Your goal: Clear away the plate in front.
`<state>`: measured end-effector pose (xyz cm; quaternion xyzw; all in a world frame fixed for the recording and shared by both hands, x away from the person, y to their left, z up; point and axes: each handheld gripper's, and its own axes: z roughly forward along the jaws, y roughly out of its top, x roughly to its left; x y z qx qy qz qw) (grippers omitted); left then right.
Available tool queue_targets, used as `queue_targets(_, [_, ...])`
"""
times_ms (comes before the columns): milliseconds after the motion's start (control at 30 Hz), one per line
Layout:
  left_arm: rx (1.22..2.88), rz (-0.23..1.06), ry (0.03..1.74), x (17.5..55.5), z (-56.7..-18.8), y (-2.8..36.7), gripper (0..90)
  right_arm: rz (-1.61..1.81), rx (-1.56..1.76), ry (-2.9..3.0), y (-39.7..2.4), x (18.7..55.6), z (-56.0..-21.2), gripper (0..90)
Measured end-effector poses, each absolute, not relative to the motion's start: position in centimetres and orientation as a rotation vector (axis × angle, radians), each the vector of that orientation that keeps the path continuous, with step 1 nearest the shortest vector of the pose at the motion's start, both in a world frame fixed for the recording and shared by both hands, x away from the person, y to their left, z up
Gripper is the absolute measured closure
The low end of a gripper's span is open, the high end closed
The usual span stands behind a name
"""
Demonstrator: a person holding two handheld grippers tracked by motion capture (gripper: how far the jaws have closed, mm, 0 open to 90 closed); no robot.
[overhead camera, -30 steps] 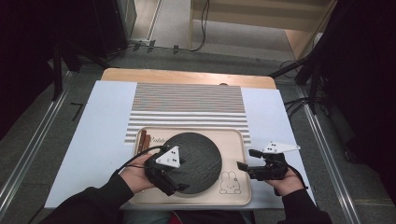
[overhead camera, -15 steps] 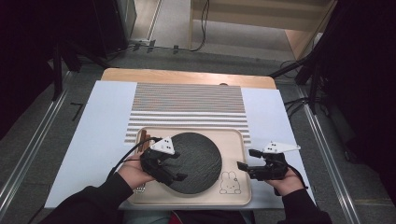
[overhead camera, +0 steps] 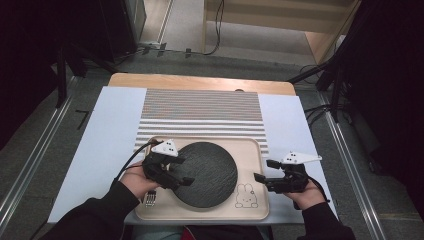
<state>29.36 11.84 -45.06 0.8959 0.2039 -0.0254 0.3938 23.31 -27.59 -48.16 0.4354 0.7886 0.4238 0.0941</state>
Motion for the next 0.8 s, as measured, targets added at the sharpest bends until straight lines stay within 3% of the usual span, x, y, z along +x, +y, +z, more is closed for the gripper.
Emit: queue_targets(800, [2.169, -0.024, 0.728, 31.1, -45.1, 16.2, 18.1, 1.259, 1.280, 2.344, -27.5, 23.3, -48.1, 22.7])
